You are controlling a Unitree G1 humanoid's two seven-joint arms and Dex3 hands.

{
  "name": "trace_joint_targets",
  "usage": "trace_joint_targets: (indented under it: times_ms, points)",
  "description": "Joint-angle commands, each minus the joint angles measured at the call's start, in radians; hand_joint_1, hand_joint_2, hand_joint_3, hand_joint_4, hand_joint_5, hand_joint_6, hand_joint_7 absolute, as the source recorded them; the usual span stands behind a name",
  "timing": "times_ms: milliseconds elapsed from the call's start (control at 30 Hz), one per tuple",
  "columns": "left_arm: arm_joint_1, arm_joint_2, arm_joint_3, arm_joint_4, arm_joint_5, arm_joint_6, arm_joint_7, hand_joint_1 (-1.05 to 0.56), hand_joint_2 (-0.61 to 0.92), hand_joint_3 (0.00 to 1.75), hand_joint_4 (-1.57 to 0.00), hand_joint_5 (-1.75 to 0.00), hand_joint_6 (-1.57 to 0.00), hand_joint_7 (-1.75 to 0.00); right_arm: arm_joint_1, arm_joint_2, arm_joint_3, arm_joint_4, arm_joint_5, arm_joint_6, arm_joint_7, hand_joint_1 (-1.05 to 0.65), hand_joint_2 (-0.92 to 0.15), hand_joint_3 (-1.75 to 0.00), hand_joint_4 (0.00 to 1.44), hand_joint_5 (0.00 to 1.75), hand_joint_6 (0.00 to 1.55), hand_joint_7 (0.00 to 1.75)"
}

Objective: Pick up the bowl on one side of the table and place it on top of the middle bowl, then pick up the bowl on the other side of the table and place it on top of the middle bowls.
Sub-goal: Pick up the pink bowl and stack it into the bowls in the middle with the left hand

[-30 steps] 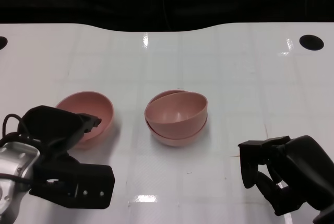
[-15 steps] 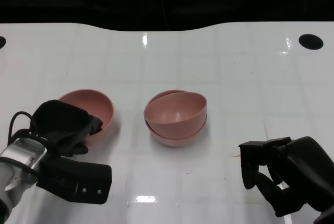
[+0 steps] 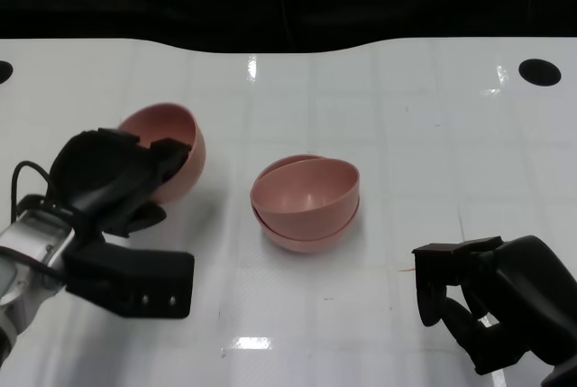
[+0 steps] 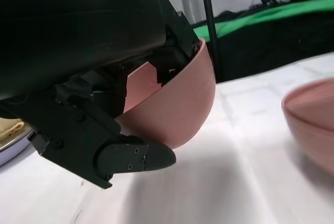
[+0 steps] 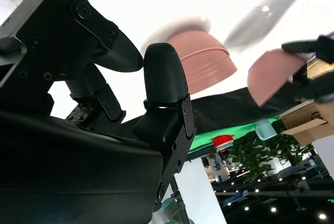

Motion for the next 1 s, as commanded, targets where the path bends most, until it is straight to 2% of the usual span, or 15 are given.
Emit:
trace_joint_targets:
  times_ms: [33, 233, 300, 433, 500, 633, 733, 1000]
  points:
    - [0.001, 0.036, 0.03, -0.076, -0.03, 0.02, -0.058, -0.23, 0.61, 0.92, -0.91, -1.75, -0.64, -1.74, 0.0, -0.002, -0.008, 0.01, 0.011, -0.006, -0.002, -0.08, -0.16, -1.59, 1.0, 1.75, 0.81, 1.64]
    - [0.002, 0.026, 0.069, -0.231, -0.128, 0.027, -0.211, -0.22, 0.61, 0.89, -0.89, -1.75, -0.68, -1.67, -0.002, -0.003, -0.008, 0.011, 0.001, -0.011, -0.008, -0.08, -0.16, -1.59, 1.0, 1.75, 0.82, 1.64]
    - [-0.007, 0.01, 0.077, -0.258, -0.176, 0.018, -0.268, -0.22, 0.59, 0.84, -0.89, -1.75, -0.73, -1.56, -0.001, -0.002, -0.008, 0.011, 0.0, -0.011, -0.007, -0.08, -0.16, -1.59, 1.0, 1.75, 0.82, 1.64]
    - [-0.037, -0.015, 0.077, -0.282, -0.242, -0.013, -0.35, -0.22, 0.59, 0.89, -0.92, -1.75, -0.73, -1.62, 0.002, -0.001, -0.008, 0.01, 0.008, -0.014, -0.003, -0.08, -0.16, -1.58, 1.0, 1.75, 0.82, 1.63]
    - [-0.061, -0.037, 0.077, -0.285, -0.295, -0.032, -0.416, -0.21, 0.53, 0.99, -0.92, -1.75, -0.71, -1.69, 0.004, 0.0, -0.008, 0.008, 0.009, -0.015, -0.002, -0.07, -0.16, -1.58, 1.01, 1.75, 0.82, 1.63]
    - [-0.097, -0.063, 0.071, -0.261, -0.341, -0.077, -0.482, -0.21, 0.49, 0.99, -0.91, -1.75, -0.7, -1.74, 0.009, 0.003, -0.006, -0.003, 0.002, -0.004, 0.004, -0.07, -0.16, -1.58, 1.0, 1.75, 0.82, 1.63]
    - [-0.127, -0.089, 0.061, -0.239, -0.365, -0.083, -0.541, -0.21, 0.44, 1.08, -0.91, -1.75, -0.72, -1.74, 0.011, 0.007, -0.006, -0.01, 0.003, -0.001, 0.007, -0.08, -0.16, -1.58, 1.0, 1.75, 0.82, 1.63]
    - [-0.194, -0.148, 0.024, -0.132, -0.339, -0.142, -0.557, -0.21, 0.4, 1.11, -0.91, -1.75, -0.72, -1.74, 0.01, 0.016, -0.003, -0.015, 0.002, 0.004, 0.009, -0.08, -0.16, -1.59, 1.01, 1.75, 0.83, 1.63]
